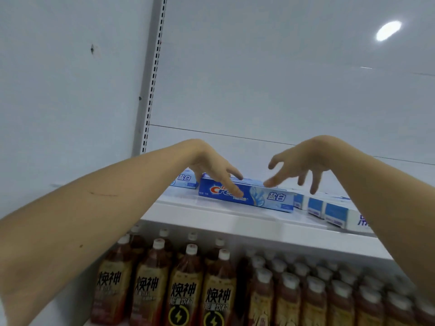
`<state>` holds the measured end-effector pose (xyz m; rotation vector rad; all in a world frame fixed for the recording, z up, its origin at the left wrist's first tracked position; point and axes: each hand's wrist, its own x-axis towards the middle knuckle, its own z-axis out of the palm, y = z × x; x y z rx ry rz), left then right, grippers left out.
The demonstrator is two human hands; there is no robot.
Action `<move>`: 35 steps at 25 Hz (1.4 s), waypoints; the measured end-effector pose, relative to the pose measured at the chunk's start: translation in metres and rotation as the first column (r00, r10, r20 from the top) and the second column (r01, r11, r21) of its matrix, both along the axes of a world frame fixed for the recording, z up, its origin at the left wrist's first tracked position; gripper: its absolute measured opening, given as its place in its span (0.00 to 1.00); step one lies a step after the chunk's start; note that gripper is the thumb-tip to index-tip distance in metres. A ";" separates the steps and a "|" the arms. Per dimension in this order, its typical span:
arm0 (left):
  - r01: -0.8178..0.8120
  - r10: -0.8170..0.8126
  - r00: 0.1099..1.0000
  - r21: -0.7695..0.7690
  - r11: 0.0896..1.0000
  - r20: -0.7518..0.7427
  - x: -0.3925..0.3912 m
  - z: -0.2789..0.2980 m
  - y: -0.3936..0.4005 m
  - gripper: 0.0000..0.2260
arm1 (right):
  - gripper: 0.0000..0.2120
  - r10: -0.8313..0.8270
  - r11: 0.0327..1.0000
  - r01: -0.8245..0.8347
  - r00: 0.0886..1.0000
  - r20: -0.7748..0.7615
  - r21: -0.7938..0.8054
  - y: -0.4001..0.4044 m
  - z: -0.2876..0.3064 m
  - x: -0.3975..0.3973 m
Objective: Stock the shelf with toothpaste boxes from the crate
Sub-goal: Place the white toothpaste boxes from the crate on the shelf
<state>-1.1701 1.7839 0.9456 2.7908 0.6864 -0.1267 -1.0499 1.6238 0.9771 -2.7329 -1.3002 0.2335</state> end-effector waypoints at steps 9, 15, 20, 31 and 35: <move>-0.029 0.052 0.993 0.214 0.976 -0.102 0.025 -0.005 0.008 0.30 | 0.39 0.144 0.988 -0.134 0.976 0.161 -0.074 0.026 -0.030 0.034; -0.023 0.044 0.998 0.374 0.927 -0.049 0.059 -0.016 0.043 0.27 | 0.26 0.144 0.989 -0.114 0.881 0.451 -0.093 0.069 -0.049 0.067; -0.052 0.065 0.997 0.342 0.938 -0.028 0.074 -0.018 0.062 0.29 | 0.21 0.154 0.986 -0.167 0.871 0.467 -0.013 0.094 -0.056 0.088; -0.403 0.404 0.915 -0.059 0.913 0.014 0.038 -0.001 0.152 0.51 | 0.34 0.095 0.916 0.072 0.917 -0.386 0.395 0.081 -0.053 0.096; -0.503 0.503 0.863 0.005 0.864 -0.049 0.044 -0.015 0.140 0.60 | 0.29 0.123 0.810 0.258 0.804 -0.582 0.526 0.078 -0.054 0.081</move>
